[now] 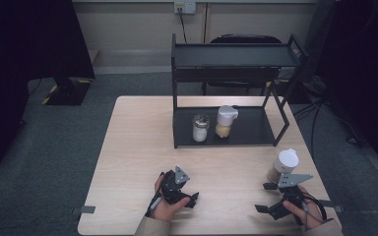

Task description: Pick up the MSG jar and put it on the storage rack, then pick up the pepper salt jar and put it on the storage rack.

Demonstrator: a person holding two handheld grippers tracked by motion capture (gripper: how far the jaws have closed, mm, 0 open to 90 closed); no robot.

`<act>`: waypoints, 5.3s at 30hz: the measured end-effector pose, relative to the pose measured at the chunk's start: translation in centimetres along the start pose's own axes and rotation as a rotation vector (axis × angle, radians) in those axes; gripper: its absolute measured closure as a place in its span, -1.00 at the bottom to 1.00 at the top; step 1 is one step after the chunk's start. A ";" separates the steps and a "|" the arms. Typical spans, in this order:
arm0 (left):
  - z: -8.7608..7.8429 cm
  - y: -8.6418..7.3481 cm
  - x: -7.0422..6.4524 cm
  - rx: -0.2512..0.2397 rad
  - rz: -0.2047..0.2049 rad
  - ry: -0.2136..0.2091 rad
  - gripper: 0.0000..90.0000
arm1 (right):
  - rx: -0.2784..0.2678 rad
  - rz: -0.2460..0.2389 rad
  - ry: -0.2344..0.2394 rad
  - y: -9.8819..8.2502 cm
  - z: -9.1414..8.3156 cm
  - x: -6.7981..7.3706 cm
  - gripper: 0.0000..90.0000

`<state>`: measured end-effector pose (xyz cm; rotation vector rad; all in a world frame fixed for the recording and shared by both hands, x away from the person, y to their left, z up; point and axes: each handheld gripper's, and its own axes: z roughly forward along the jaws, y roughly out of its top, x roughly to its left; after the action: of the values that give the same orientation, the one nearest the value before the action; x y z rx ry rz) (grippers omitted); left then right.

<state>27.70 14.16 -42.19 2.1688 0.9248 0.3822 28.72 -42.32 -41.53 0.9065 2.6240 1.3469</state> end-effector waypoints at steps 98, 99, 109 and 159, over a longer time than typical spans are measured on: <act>0.0 0.0 0.0 0.000 0.000 0.000 -1.00 | -0.059 0.168 -0.365 -1.0 -3.7 1.8 -0.96; 0.0 0.0 0.0 0.000 0.000 0.000 -1.00 | -0.061 0.165 -0.368 -1.0 -3.7 1.8 -0.97; 0.0 0.0 0.0 0.000 0.002 0.000 -1.00 | -0.074 0.170 -0.383 -0.9 -3.6 1.8 -0.97; 0.0 0.0 0.0 0.000 0.000 -0.001 -1.00 | -0.199 0.091 -0.472 -0.4 -1.6 2.1 -0.34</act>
<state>27.73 14.16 -42.19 2.1691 0.9239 0.3814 26.27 -42.56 -40.39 1.1552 2.0823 1.2018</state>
